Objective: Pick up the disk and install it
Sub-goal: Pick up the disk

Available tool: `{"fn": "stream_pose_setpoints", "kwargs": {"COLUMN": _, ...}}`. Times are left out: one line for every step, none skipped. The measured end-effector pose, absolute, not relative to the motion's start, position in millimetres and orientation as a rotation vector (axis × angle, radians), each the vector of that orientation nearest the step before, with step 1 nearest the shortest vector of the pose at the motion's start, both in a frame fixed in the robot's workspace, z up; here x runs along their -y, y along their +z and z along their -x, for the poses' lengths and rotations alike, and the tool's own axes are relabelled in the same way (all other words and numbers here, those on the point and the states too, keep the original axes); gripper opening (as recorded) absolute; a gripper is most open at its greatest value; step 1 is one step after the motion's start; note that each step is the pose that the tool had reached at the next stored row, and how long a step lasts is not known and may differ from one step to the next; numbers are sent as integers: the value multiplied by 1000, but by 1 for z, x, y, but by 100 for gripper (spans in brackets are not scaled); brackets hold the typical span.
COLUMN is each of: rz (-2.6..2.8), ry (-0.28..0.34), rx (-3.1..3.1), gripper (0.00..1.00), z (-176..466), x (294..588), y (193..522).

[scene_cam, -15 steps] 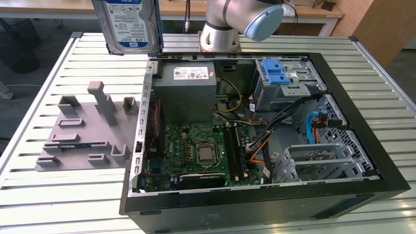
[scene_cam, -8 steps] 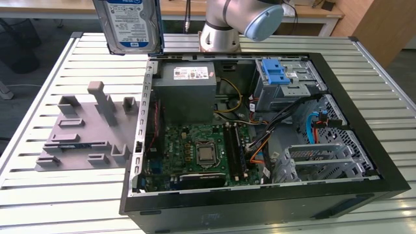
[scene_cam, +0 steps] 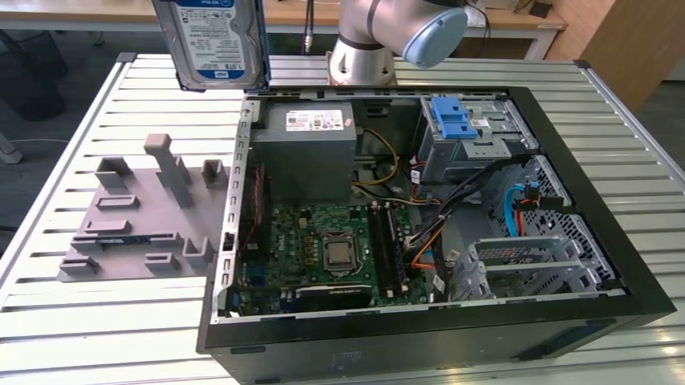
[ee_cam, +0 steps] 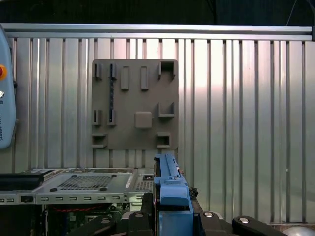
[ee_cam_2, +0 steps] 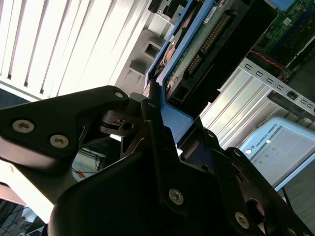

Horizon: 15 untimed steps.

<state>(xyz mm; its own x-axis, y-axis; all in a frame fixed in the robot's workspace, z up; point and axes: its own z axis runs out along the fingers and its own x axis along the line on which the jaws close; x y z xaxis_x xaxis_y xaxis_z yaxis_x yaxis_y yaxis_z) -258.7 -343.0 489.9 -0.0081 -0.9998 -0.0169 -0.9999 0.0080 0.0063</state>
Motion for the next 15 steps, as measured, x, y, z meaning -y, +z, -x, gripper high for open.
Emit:
{"fn": "stream_pose_setpoints", "kwargs": {"rz": 2207, "ry": 26, "rx": -2225, "gripper": 36, "z": 258, "x": 343, "y": 490}}
{"fn": "stream_pose_setpoints", "kwargs": {"rz": 2207, "ry": 26, "rx": -2225, "gripper": 36, "z": 258, "x": 343, "y": 490}}
{"fn": "stream_pose_setpoints", "kwargs": {"rz": 2207, "ry": 26, "rx": -2225, "gripper": 36, "z": 257, "x": 343, "y": 490}}
{"fn": "stream_pose_setpoints", "kwargs": {"rz": 2207, "ry": 26, "rx": -2225, "gripper": 36, "z": 257, "x": 343, "y": 490}}
{"fn": "stream_pose_setpoints", "kwargs": {"rz": 2207, "ry": 26, "rx": -2225, "gripper": 36, "z": 256, "x": 343, "y": 490}}
{"fn": "stream_pose_setpoints", "kwargs": {"rz": 2207, "ry": 26, "rx": -2225, "gripper": 36, "z": 254, "x": 343, "y": 490}}
{"fn": "stream_pose_setpoints", "kwargs": {"rz": 2207, "ry": 26, "rx": -2225, "gripper": 36, "z": 253, "x": 343, "y": 490}}
{"fn": "stream_pose_setpoints", "kwargs": {"rz": 2207, "ry": 26, "rx": -2225, "gripper": 36, "z": 252, "x": 343, "y": 490}}
{"fn": "stream_pose_setpoints", "kwargs": {"rz": 2207, "ry": 26, "rx": -2225, "gripper": 36, "z": 252, "x": 343, "y": 490}}
{"fn": "stream_pose_setpoints", "kwargs": {"rz": 2207, "ry": 26, "rx": -2225, "gripper": 36, "z": 251, "x": 343, "y": 490}}
{"fn": "stream_pose_setpoints", "kwargs": {"rz": 2207, "ry": 26, "rx": -2225, "gripper": 36, "z": 251, "x": 343, "y": 490}}
{"fn": "stream_pose_setpoints", "kwargs": {"rz": 2207, "ry": 26, "rx": -2225, "gripper": 36, "z": 251, "x": 343, "y": 490}}
{"fn": "stream_pose_setpoints", "kwargs": {"rz": 2207, "ry": 26, "rx": -2225, "gripper": 36, "z": 251, "x": 343, "y": 490}}
{"fn": "stream_pose_setpoints", "kwargs": {"rz": 2207, "ry": 26, "rx": -2225, "gripper": 36, "z": 251, "x": 343, "y": 490}}
{"fn": "stream_pose_setpoints", "kwargs": {"rz": 2207, "ry": 26, "rx": -2225, "gripper": 36, "z": 251, "x": 343, "y": 490}}
